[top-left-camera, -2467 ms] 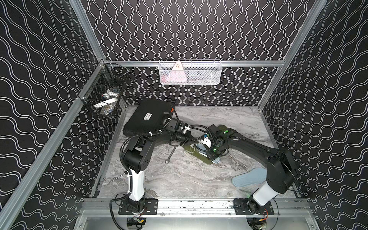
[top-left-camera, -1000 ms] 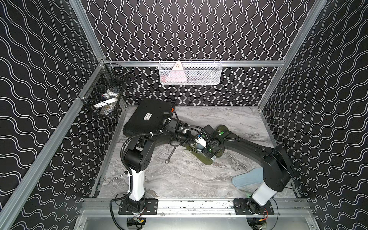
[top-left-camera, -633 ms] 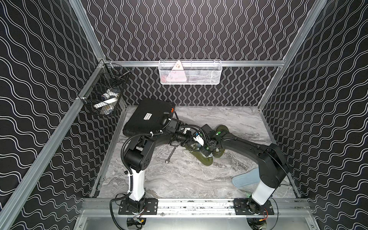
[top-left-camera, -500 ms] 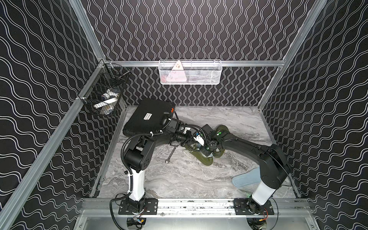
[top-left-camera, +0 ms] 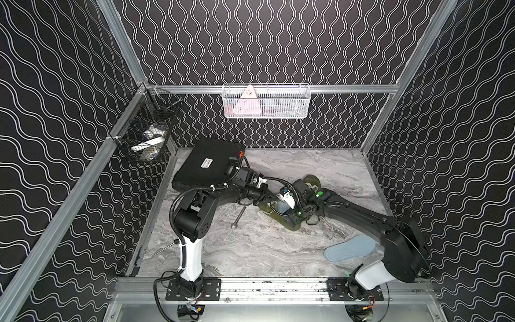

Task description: Insert the insole into the shoe

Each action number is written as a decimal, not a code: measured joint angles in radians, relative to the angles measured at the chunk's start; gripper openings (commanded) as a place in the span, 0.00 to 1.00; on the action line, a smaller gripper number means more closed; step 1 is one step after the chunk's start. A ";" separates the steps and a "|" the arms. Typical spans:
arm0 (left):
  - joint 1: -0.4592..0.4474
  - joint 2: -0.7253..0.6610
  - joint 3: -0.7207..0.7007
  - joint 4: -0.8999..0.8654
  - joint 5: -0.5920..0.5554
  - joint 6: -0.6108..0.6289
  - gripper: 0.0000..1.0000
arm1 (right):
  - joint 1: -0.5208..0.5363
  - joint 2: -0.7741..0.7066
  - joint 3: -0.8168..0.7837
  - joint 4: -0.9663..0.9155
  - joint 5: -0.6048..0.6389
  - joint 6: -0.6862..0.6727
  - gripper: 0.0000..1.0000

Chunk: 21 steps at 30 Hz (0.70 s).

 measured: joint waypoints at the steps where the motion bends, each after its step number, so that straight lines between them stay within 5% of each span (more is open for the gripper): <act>1: 0.000 0.000 0.000 0.000 0.000 0.000 0.00 | 0.000 0.008 0.000 -0.001 0.002 0.000 0.81; 21: -0.002 -0.011 -0.014 0.000 -0.010 0.000 0.00 | 0.002 0.052 0.096 -0.067 0.012 -0.011 0.25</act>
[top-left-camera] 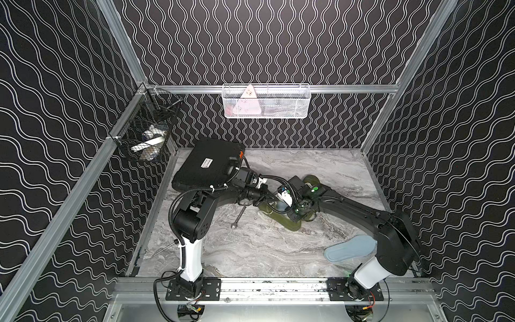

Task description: Insert the insole into the shoe

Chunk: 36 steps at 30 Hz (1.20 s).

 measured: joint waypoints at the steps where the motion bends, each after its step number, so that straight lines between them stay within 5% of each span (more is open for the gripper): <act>1: 0.000 0.000 0.000 0.001 0.000 0.000 0.00 | 0.000 0.000 0.000 0.000 0.000 -0.001 0.23; 12: 0.000 -0.012 -0.018 0.016 -0.004 -0.015 0.00 | 0.004 0.134 0.052 0.035 -0.035 -0.008 0.18; 15: 0.001 -0.013 -0.025 0.025 -0.008 -0.025 0.00 | 0.003 0.137 0.068 0.036 -0.035 -0.009 0.32; 17: 0.001 -0.017 -0.027 0.029 -0.011 -0.026 0.00 | 0.003 0.108 0.060 0.037 -0.034 -0.009 0.57; 19: 0.001 -0.018 -0.028 0.033 -0.011 -0.030 0.00 | 0.003 0.064 0.047 0.037 -0.031 -0.008 0.70; 23: 0.000 -0.021 -0.037 0.045 -0.014 -0.050 0.00 | 0.004 -0.027 0.011 0.036 -0.032 0.022 0.83; 29: 0.000 -0.069 -0.061 0.032 -0.063 -0.055 0.00 | 0.003 -0.109 -0.011 0.035 0.015 0.161 0.81; 36: 0.000 -0.091 -0.081 0.029 -0.111 -0.051 0.00 | 0.003 -0.151 -0.021 0.064 0.029 0.453 0.65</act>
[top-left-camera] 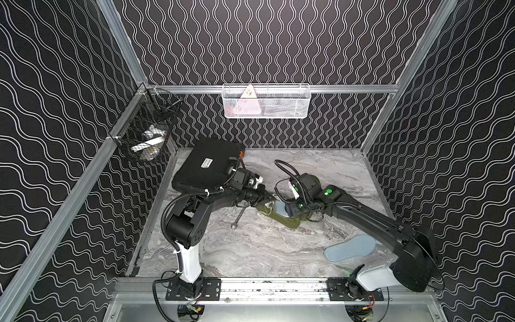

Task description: Insert the insole into the shoe

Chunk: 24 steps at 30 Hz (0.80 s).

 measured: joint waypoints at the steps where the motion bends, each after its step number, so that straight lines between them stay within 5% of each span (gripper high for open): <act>1: 0.000 0.000 0.000 -0.001 -0.003 0.000 0.00 | -0.002 0.004 0.005 0.000 0.000 0.047 0.62; 12: 0.000 0.003 0.010 -0.026 -0.015 0.026 0.00 | -0.005 -0.003 -0.065 0.031 -0.013 0.401 0.50; 24: -0.011 0.003 0.018 -0.034 -0.030 0.027 0.00 | -0.013 0.006 -0.137 0.130 -0.042 0.481 0.42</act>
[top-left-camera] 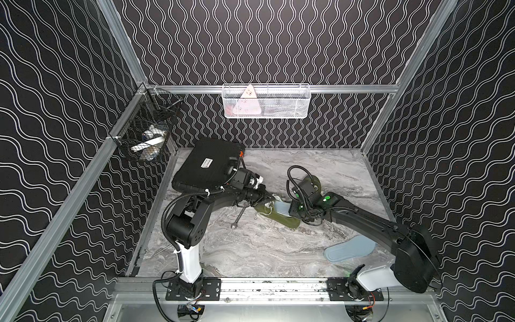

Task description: Insert the insole into the shoe

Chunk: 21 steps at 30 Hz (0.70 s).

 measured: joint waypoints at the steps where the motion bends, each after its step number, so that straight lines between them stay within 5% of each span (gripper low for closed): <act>1: -0.002 0.000 0.000 0.000 -0.002 0.000 0.00 | 0.000 0.009 0.005 0.006 -0.001 0.000 0.41; 11: -0.014 0.000 0.000 -0.003 -0.017 0.003 0.00 | 0.005 0.096 0.071 0.005 0.015 -0.005 0.01; 21: -0.020 -0.002 -0.019 0.023 -0.025 -0.002 0.00 | 0.033 0.203 0.135 -0.063 0.089 -0.005 0.00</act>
